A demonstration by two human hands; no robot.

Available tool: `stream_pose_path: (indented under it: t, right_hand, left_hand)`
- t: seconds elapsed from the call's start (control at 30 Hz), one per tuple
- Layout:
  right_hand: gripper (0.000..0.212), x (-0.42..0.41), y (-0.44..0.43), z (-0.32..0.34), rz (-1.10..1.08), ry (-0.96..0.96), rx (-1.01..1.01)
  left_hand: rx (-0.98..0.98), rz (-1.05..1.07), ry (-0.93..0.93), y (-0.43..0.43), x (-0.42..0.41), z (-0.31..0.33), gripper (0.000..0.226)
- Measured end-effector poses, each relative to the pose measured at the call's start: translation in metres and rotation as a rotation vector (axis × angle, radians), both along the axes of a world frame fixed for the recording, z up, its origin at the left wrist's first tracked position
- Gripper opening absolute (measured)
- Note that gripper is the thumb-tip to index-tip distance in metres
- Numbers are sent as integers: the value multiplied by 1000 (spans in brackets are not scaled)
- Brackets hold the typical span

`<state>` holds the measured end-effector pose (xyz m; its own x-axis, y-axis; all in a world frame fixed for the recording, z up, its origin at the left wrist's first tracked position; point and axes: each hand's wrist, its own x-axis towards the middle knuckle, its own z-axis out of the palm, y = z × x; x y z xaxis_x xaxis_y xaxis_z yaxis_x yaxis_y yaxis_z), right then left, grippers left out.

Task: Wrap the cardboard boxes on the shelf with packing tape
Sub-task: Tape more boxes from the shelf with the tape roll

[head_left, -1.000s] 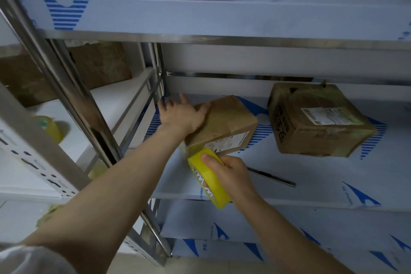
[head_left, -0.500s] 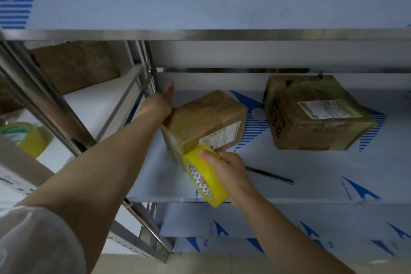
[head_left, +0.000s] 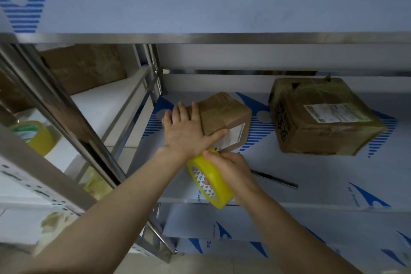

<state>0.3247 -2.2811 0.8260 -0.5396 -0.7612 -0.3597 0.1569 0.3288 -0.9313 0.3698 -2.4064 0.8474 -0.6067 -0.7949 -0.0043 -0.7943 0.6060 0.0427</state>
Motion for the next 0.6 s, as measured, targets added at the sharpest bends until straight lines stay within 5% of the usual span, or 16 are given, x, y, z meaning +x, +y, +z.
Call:
stream_pose_path:
  t: [0.27, 0.5, 0.6]
  right_hand:
    - [9, -3, 4, 0, 9, -56, -37]
    - [8, -2, 4, 0, 19, -39, -31]
    - [13, -2, 5, 0, 27, -28, -9]
  left_hand:
    - [102, -38, -60, -9, 6, 8, 116]
    - [200, 195, 337, -45, 8, 7, 70]
    - [402, 217, 399, -44, 15, 17, 74]
